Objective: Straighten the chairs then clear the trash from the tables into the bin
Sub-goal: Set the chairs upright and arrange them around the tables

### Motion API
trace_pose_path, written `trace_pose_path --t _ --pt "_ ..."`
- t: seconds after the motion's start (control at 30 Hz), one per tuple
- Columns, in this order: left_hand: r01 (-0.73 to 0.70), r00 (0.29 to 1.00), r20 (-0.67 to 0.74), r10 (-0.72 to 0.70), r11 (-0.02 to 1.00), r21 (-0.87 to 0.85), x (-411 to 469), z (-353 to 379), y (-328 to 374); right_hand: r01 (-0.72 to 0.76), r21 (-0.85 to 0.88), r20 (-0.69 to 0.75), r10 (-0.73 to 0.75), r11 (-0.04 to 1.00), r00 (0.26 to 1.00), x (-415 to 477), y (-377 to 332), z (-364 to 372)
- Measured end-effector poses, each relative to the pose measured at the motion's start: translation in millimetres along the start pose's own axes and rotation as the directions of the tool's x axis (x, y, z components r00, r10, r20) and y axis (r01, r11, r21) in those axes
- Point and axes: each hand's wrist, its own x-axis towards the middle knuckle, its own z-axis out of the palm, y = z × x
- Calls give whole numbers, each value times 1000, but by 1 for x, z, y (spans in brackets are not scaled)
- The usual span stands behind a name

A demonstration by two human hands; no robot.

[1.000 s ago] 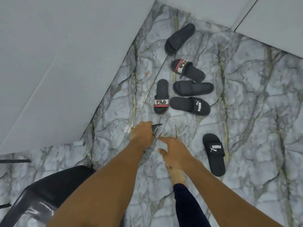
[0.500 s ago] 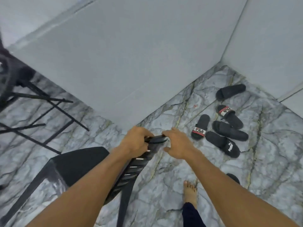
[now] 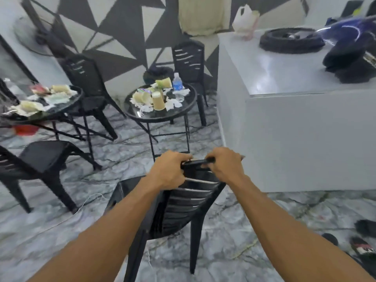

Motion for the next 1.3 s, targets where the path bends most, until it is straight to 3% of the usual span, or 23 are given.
trace_pose_path --t 0.13,0.33,0.5,0.63,0.73,0.9,1.1,1.3 --pt "82 976 -206 -64 993 79 -37 -7 -34 90 -67 23 -89 994 996 15 -71 7" --pt "-68 980 -190 64 997 -19 -42 -35 -110 127 72 152 -136 989 979 47 -94 12" --pt "73 990 -118 -79 996 -58 -5 -85 -158 197 -95 203 -174 976 964 104 -113 13" --pt "180 980 -114 -161 967 183 34 -114 -171 140 -46 171 -130 989 977 157 -106 20" --pt "171 981 -139 -133 933 317 67 -116 -171 120 46 197 -127 992 972 186 -105 29" --pt "145 985 -130 -113 954 262 106 -138 -192 96 73 192 -108 993 975 220 -111 35" --pt "127 983 -156 -102 979 159 110 -167 -226 251 -7 90 -249 968 964 257 -138 32" --pt "74 972 -231 -48 992 104 115 -152 -245 327 -123 37 -325 937 945 266 -146 26"
